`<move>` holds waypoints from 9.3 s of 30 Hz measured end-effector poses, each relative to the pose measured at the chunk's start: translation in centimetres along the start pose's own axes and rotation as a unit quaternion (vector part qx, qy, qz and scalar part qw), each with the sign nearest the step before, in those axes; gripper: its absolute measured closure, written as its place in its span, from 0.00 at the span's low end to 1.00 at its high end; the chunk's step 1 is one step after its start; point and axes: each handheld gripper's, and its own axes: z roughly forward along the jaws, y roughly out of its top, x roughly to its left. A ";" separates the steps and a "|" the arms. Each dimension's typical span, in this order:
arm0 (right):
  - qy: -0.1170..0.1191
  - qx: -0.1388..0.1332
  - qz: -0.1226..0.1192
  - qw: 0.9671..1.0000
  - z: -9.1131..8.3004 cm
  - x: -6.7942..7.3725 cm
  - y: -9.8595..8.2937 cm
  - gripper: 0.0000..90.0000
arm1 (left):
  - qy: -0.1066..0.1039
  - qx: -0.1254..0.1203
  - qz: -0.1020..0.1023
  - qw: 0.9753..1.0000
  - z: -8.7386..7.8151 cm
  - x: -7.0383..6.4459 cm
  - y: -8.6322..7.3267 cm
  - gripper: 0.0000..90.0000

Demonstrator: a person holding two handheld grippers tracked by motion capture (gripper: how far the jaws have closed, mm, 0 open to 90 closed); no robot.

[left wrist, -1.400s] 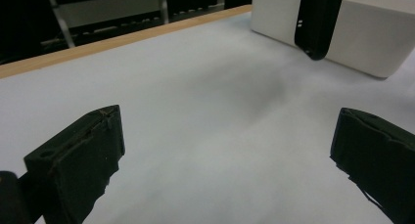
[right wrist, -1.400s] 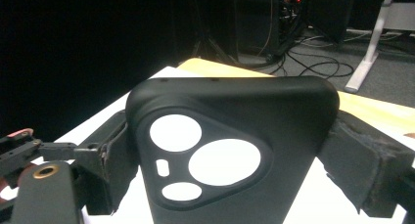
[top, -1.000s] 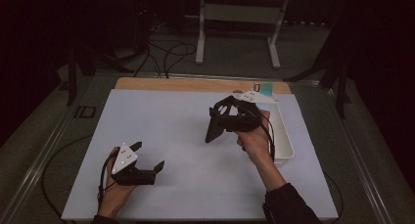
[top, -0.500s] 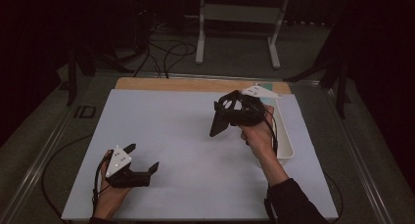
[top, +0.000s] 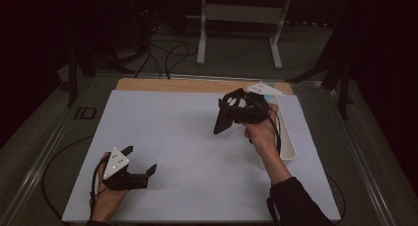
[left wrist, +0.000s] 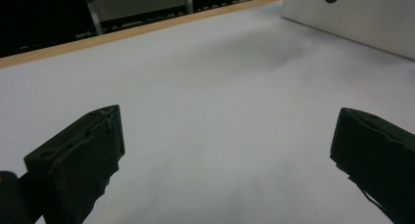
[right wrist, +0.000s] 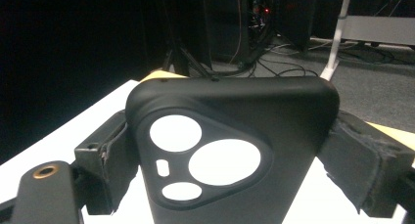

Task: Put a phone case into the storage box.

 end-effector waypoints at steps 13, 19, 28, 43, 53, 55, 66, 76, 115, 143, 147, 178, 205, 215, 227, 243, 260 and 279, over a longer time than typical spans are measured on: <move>-0.007 0.001 -0.003 1.000 0.3 -0.3 0.3 0.15 | 0.002 0.001 -0.003 1.000 -0.3 0.3 -0.2 0.00; -0.011 0.001 0.001 1.000 0.4 -0.6 0.4 0.15 | 0.000 -0.001 -0.002 1.000 -0.5 0.4 -0.2 0.00; -0.016 0.000 0.013 1.000 0.6 -1.4 0.8 0.15 | 0.003 -0.008 -0.005 1.000 -0.9 0.6 -0.4 0.00; -0.037 0.001 0.009 0.999 1.1 -2.1 1.6 0.15 | 0.008 -0.005 -0.005 1.000 -0.9 0.7 -0.6 0.00; -0.055 0.006 -0.005 0.998 1.7 -2.5 2.3 0.15 | 0.008 -0.004 -0.005 1.000 -0.8 0.6 -0.7 0.00; -0.058 0.008 -0.007 0.998 1.8 -2.7 2.4 0.15 | 0.008 -0.003 -0.004 1.000 -0.8 0.6 -0.7 0.00; -0.078 0.003 0.000 0.997 1.8 -4.2 3.0 0.15 | 0.009 -0.003 -0.003 1.000 -0.8 0.6 -0.7 0.00; -0.096 -0.009 0.003 0.995 1.0 -5.7 3.7 0.15 | 0.008 -0.002 0.000 1.000 -0.7 0.5 -0.7 0.00; -0.184 -0.003 0.030 0.982 -1.1 -11.1 3.5 0.15 | 0.007 -0.001 0.000 1.000 -0.6 0.4 -0.7 0.00; -0.221 0.029 0.033 0.974 -0.4 -12.9 1.6 0.15 | 0.005 -0.001 0.001 1.000 -0.5 0.4 -0.7 0.00; -0.221 0.036 0.033 0.974 0.0 -12.9 1.2 0.15 | 0.005 -0.002 0.001 1.000 -0.5 0.4 -0.7 0.00; -0.251 0.093 0.046 0.962 3.7 -14.1 -2.5 0.15 | 0.003 -0.004 0.000 1.000 -0.7 0.3 -0.7 0.00; -0.231 0.096 0.052 0.967 5.5 -14.7 -3.0 0.10 | 0.003 -0.005 -0.002 1.000 -0.7 0.4 -0.7 0.00; -0.225 0.088 0.055 0.969 5.4 -14.6 -2.9 0.08 | 0.003 -0.005 -0.002 1.000 -0.8 0.4 -0.7 0.00; -0.206 0.077 0.044 0.975 4.0 -14.1 -2.4 0.08 | 0.005 -0.006 -0.004 1.000 -0.8 0.4 -0.7 0.00; -0.148 0.067 0.022 0.986 1.0 -11.7 -2.6 0.08 | 0.010 -0.007 -0.007 1.000 -1.0 0.4 -0.4 0.00; -0.083 0.040 0.008 0.996 -3.7 -7.8 -5.1 0.08 | 0.008 -0.009 -0.011 1.000 -1.1 0.4 -0.2 0.00; -0.031 -0.008 -0.025 0.999 -8.7 -4.9 -10.0 0.09 | 0.015 -0.030 -0.025 0.999 -2.0 0.7 0.5 0.00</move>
